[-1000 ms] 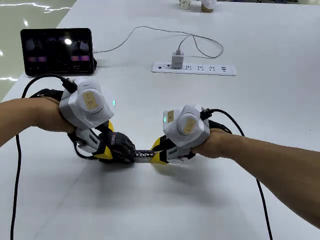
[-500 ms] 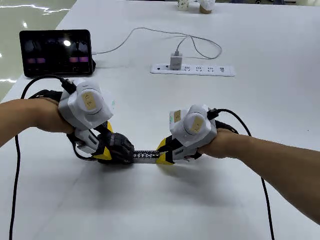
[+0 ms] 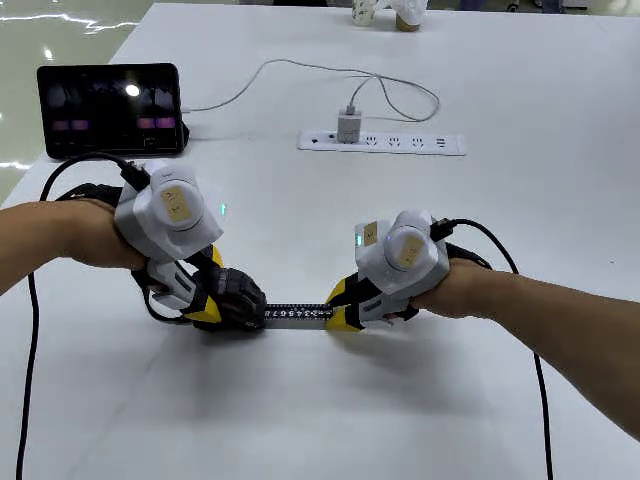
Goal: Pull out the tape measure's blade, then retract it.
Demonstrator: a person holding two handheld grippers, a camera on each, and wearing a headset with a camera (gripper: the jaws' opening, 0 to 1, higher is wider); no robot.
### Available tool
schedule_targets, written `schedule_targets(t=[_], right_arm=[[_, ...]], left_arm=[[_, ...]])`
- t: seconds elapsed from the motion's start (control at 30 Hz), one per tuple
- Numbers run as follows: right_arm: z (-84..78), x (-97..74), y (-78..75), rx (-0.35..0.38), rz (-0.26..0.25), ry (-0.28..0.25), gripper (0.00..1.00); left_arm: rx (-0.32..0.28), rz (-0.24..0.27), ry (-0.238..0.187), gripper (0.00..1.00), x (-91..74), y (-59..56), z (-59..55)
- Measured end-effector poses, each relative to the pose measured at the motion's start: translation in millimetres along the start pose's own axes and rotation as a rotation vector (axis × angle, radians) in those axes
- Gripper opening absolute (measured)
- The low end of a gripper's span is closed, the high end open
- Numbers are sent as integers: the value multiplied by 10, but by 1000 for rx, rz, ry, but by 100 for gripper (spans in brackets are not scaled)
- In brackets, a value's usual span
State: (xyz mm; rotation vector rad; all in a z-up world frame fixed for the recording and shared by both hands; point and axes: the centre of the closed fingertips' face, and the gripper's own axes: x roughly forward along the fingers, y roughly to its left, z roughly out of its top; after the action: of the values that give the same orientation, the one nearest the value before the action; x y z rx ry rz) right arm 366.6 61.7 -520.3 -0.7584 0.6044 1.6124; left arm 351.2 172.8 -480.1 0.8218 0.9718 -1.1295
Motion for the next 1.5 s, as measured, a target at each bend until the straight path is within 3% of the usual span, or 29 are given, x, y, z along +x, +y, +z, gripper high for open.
schedule_targets(t=[1.5], right_arm=[[-316, -276, 32, 24, 5, 14, 9]], left_arm=[[-4, -3, 3, 27, 8, 4, 5]])
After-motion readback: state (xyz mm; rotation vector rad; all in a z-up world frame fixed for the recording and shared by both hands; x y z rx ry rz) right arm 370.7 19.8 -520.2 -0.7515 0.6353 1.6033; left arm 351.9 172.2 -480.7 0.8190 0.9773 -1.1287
